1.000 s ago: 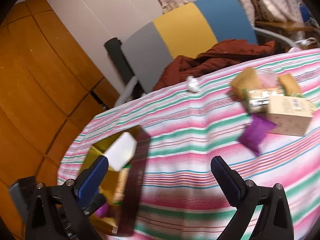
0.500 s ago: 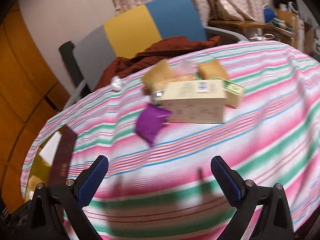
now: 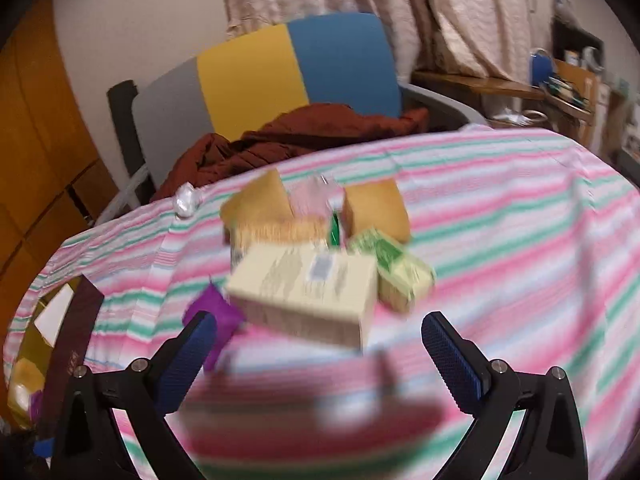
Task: Organize objects
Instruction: 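Move both open tools back toward the remaining items on the table, then grasp the cream medicine box with the right tool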
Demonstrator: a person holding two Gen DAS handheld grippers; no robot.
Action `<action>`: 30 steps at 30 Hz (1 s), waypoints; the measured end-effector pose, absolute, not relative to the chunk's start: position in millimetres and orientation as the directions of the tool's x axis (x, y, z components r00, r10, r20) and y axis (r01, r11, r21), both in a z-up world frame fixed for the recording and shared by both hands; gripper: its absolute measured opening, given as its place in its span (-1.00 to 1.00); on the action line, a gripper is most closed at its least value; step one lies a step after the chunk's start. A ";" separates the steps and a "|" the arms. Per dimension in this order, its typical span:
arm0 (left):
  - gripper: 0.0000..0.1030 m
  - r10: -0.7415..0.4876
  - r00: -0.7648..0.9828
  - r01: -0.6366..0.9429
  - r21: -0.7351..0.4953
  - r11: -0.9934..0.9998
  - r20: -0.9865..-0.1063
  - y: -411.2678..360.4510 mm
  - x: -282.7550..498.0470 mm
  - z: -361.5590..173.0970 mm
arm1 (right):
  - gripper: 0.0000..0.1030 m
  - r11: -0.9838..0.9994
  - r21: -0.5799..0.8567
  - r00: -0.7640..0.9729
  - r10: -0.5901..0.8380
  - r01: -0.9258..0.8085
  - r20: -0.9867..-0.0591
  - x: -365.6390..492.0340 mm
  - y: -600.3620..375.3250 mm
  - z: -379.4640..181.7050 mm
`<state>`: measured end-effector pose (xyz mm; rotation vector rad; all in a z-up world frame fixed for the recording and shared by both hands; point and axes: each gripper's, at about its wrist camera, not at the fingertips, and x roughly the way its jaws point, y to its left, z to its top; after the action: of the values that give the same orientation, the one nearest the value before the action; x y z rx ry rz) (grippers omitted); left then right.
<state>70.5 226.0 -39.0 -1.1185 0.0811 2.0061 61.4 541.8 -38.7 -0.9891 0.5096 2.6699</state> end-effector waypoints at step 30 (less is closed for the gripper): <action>0.26 0.593 -0.264 -0.646 -0.318 -0.695 -0.761 227.2 64.5 -49.7 | 1.00 -0.988 0.133 -0.706 -0.035 -0.083 -0.708 33.5 517.5 -44.0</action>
<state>64.5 227.2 -49.7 -1.1820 0.0719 2.0193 33.5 517.5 -44.0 -1.1943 0.2416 2.8674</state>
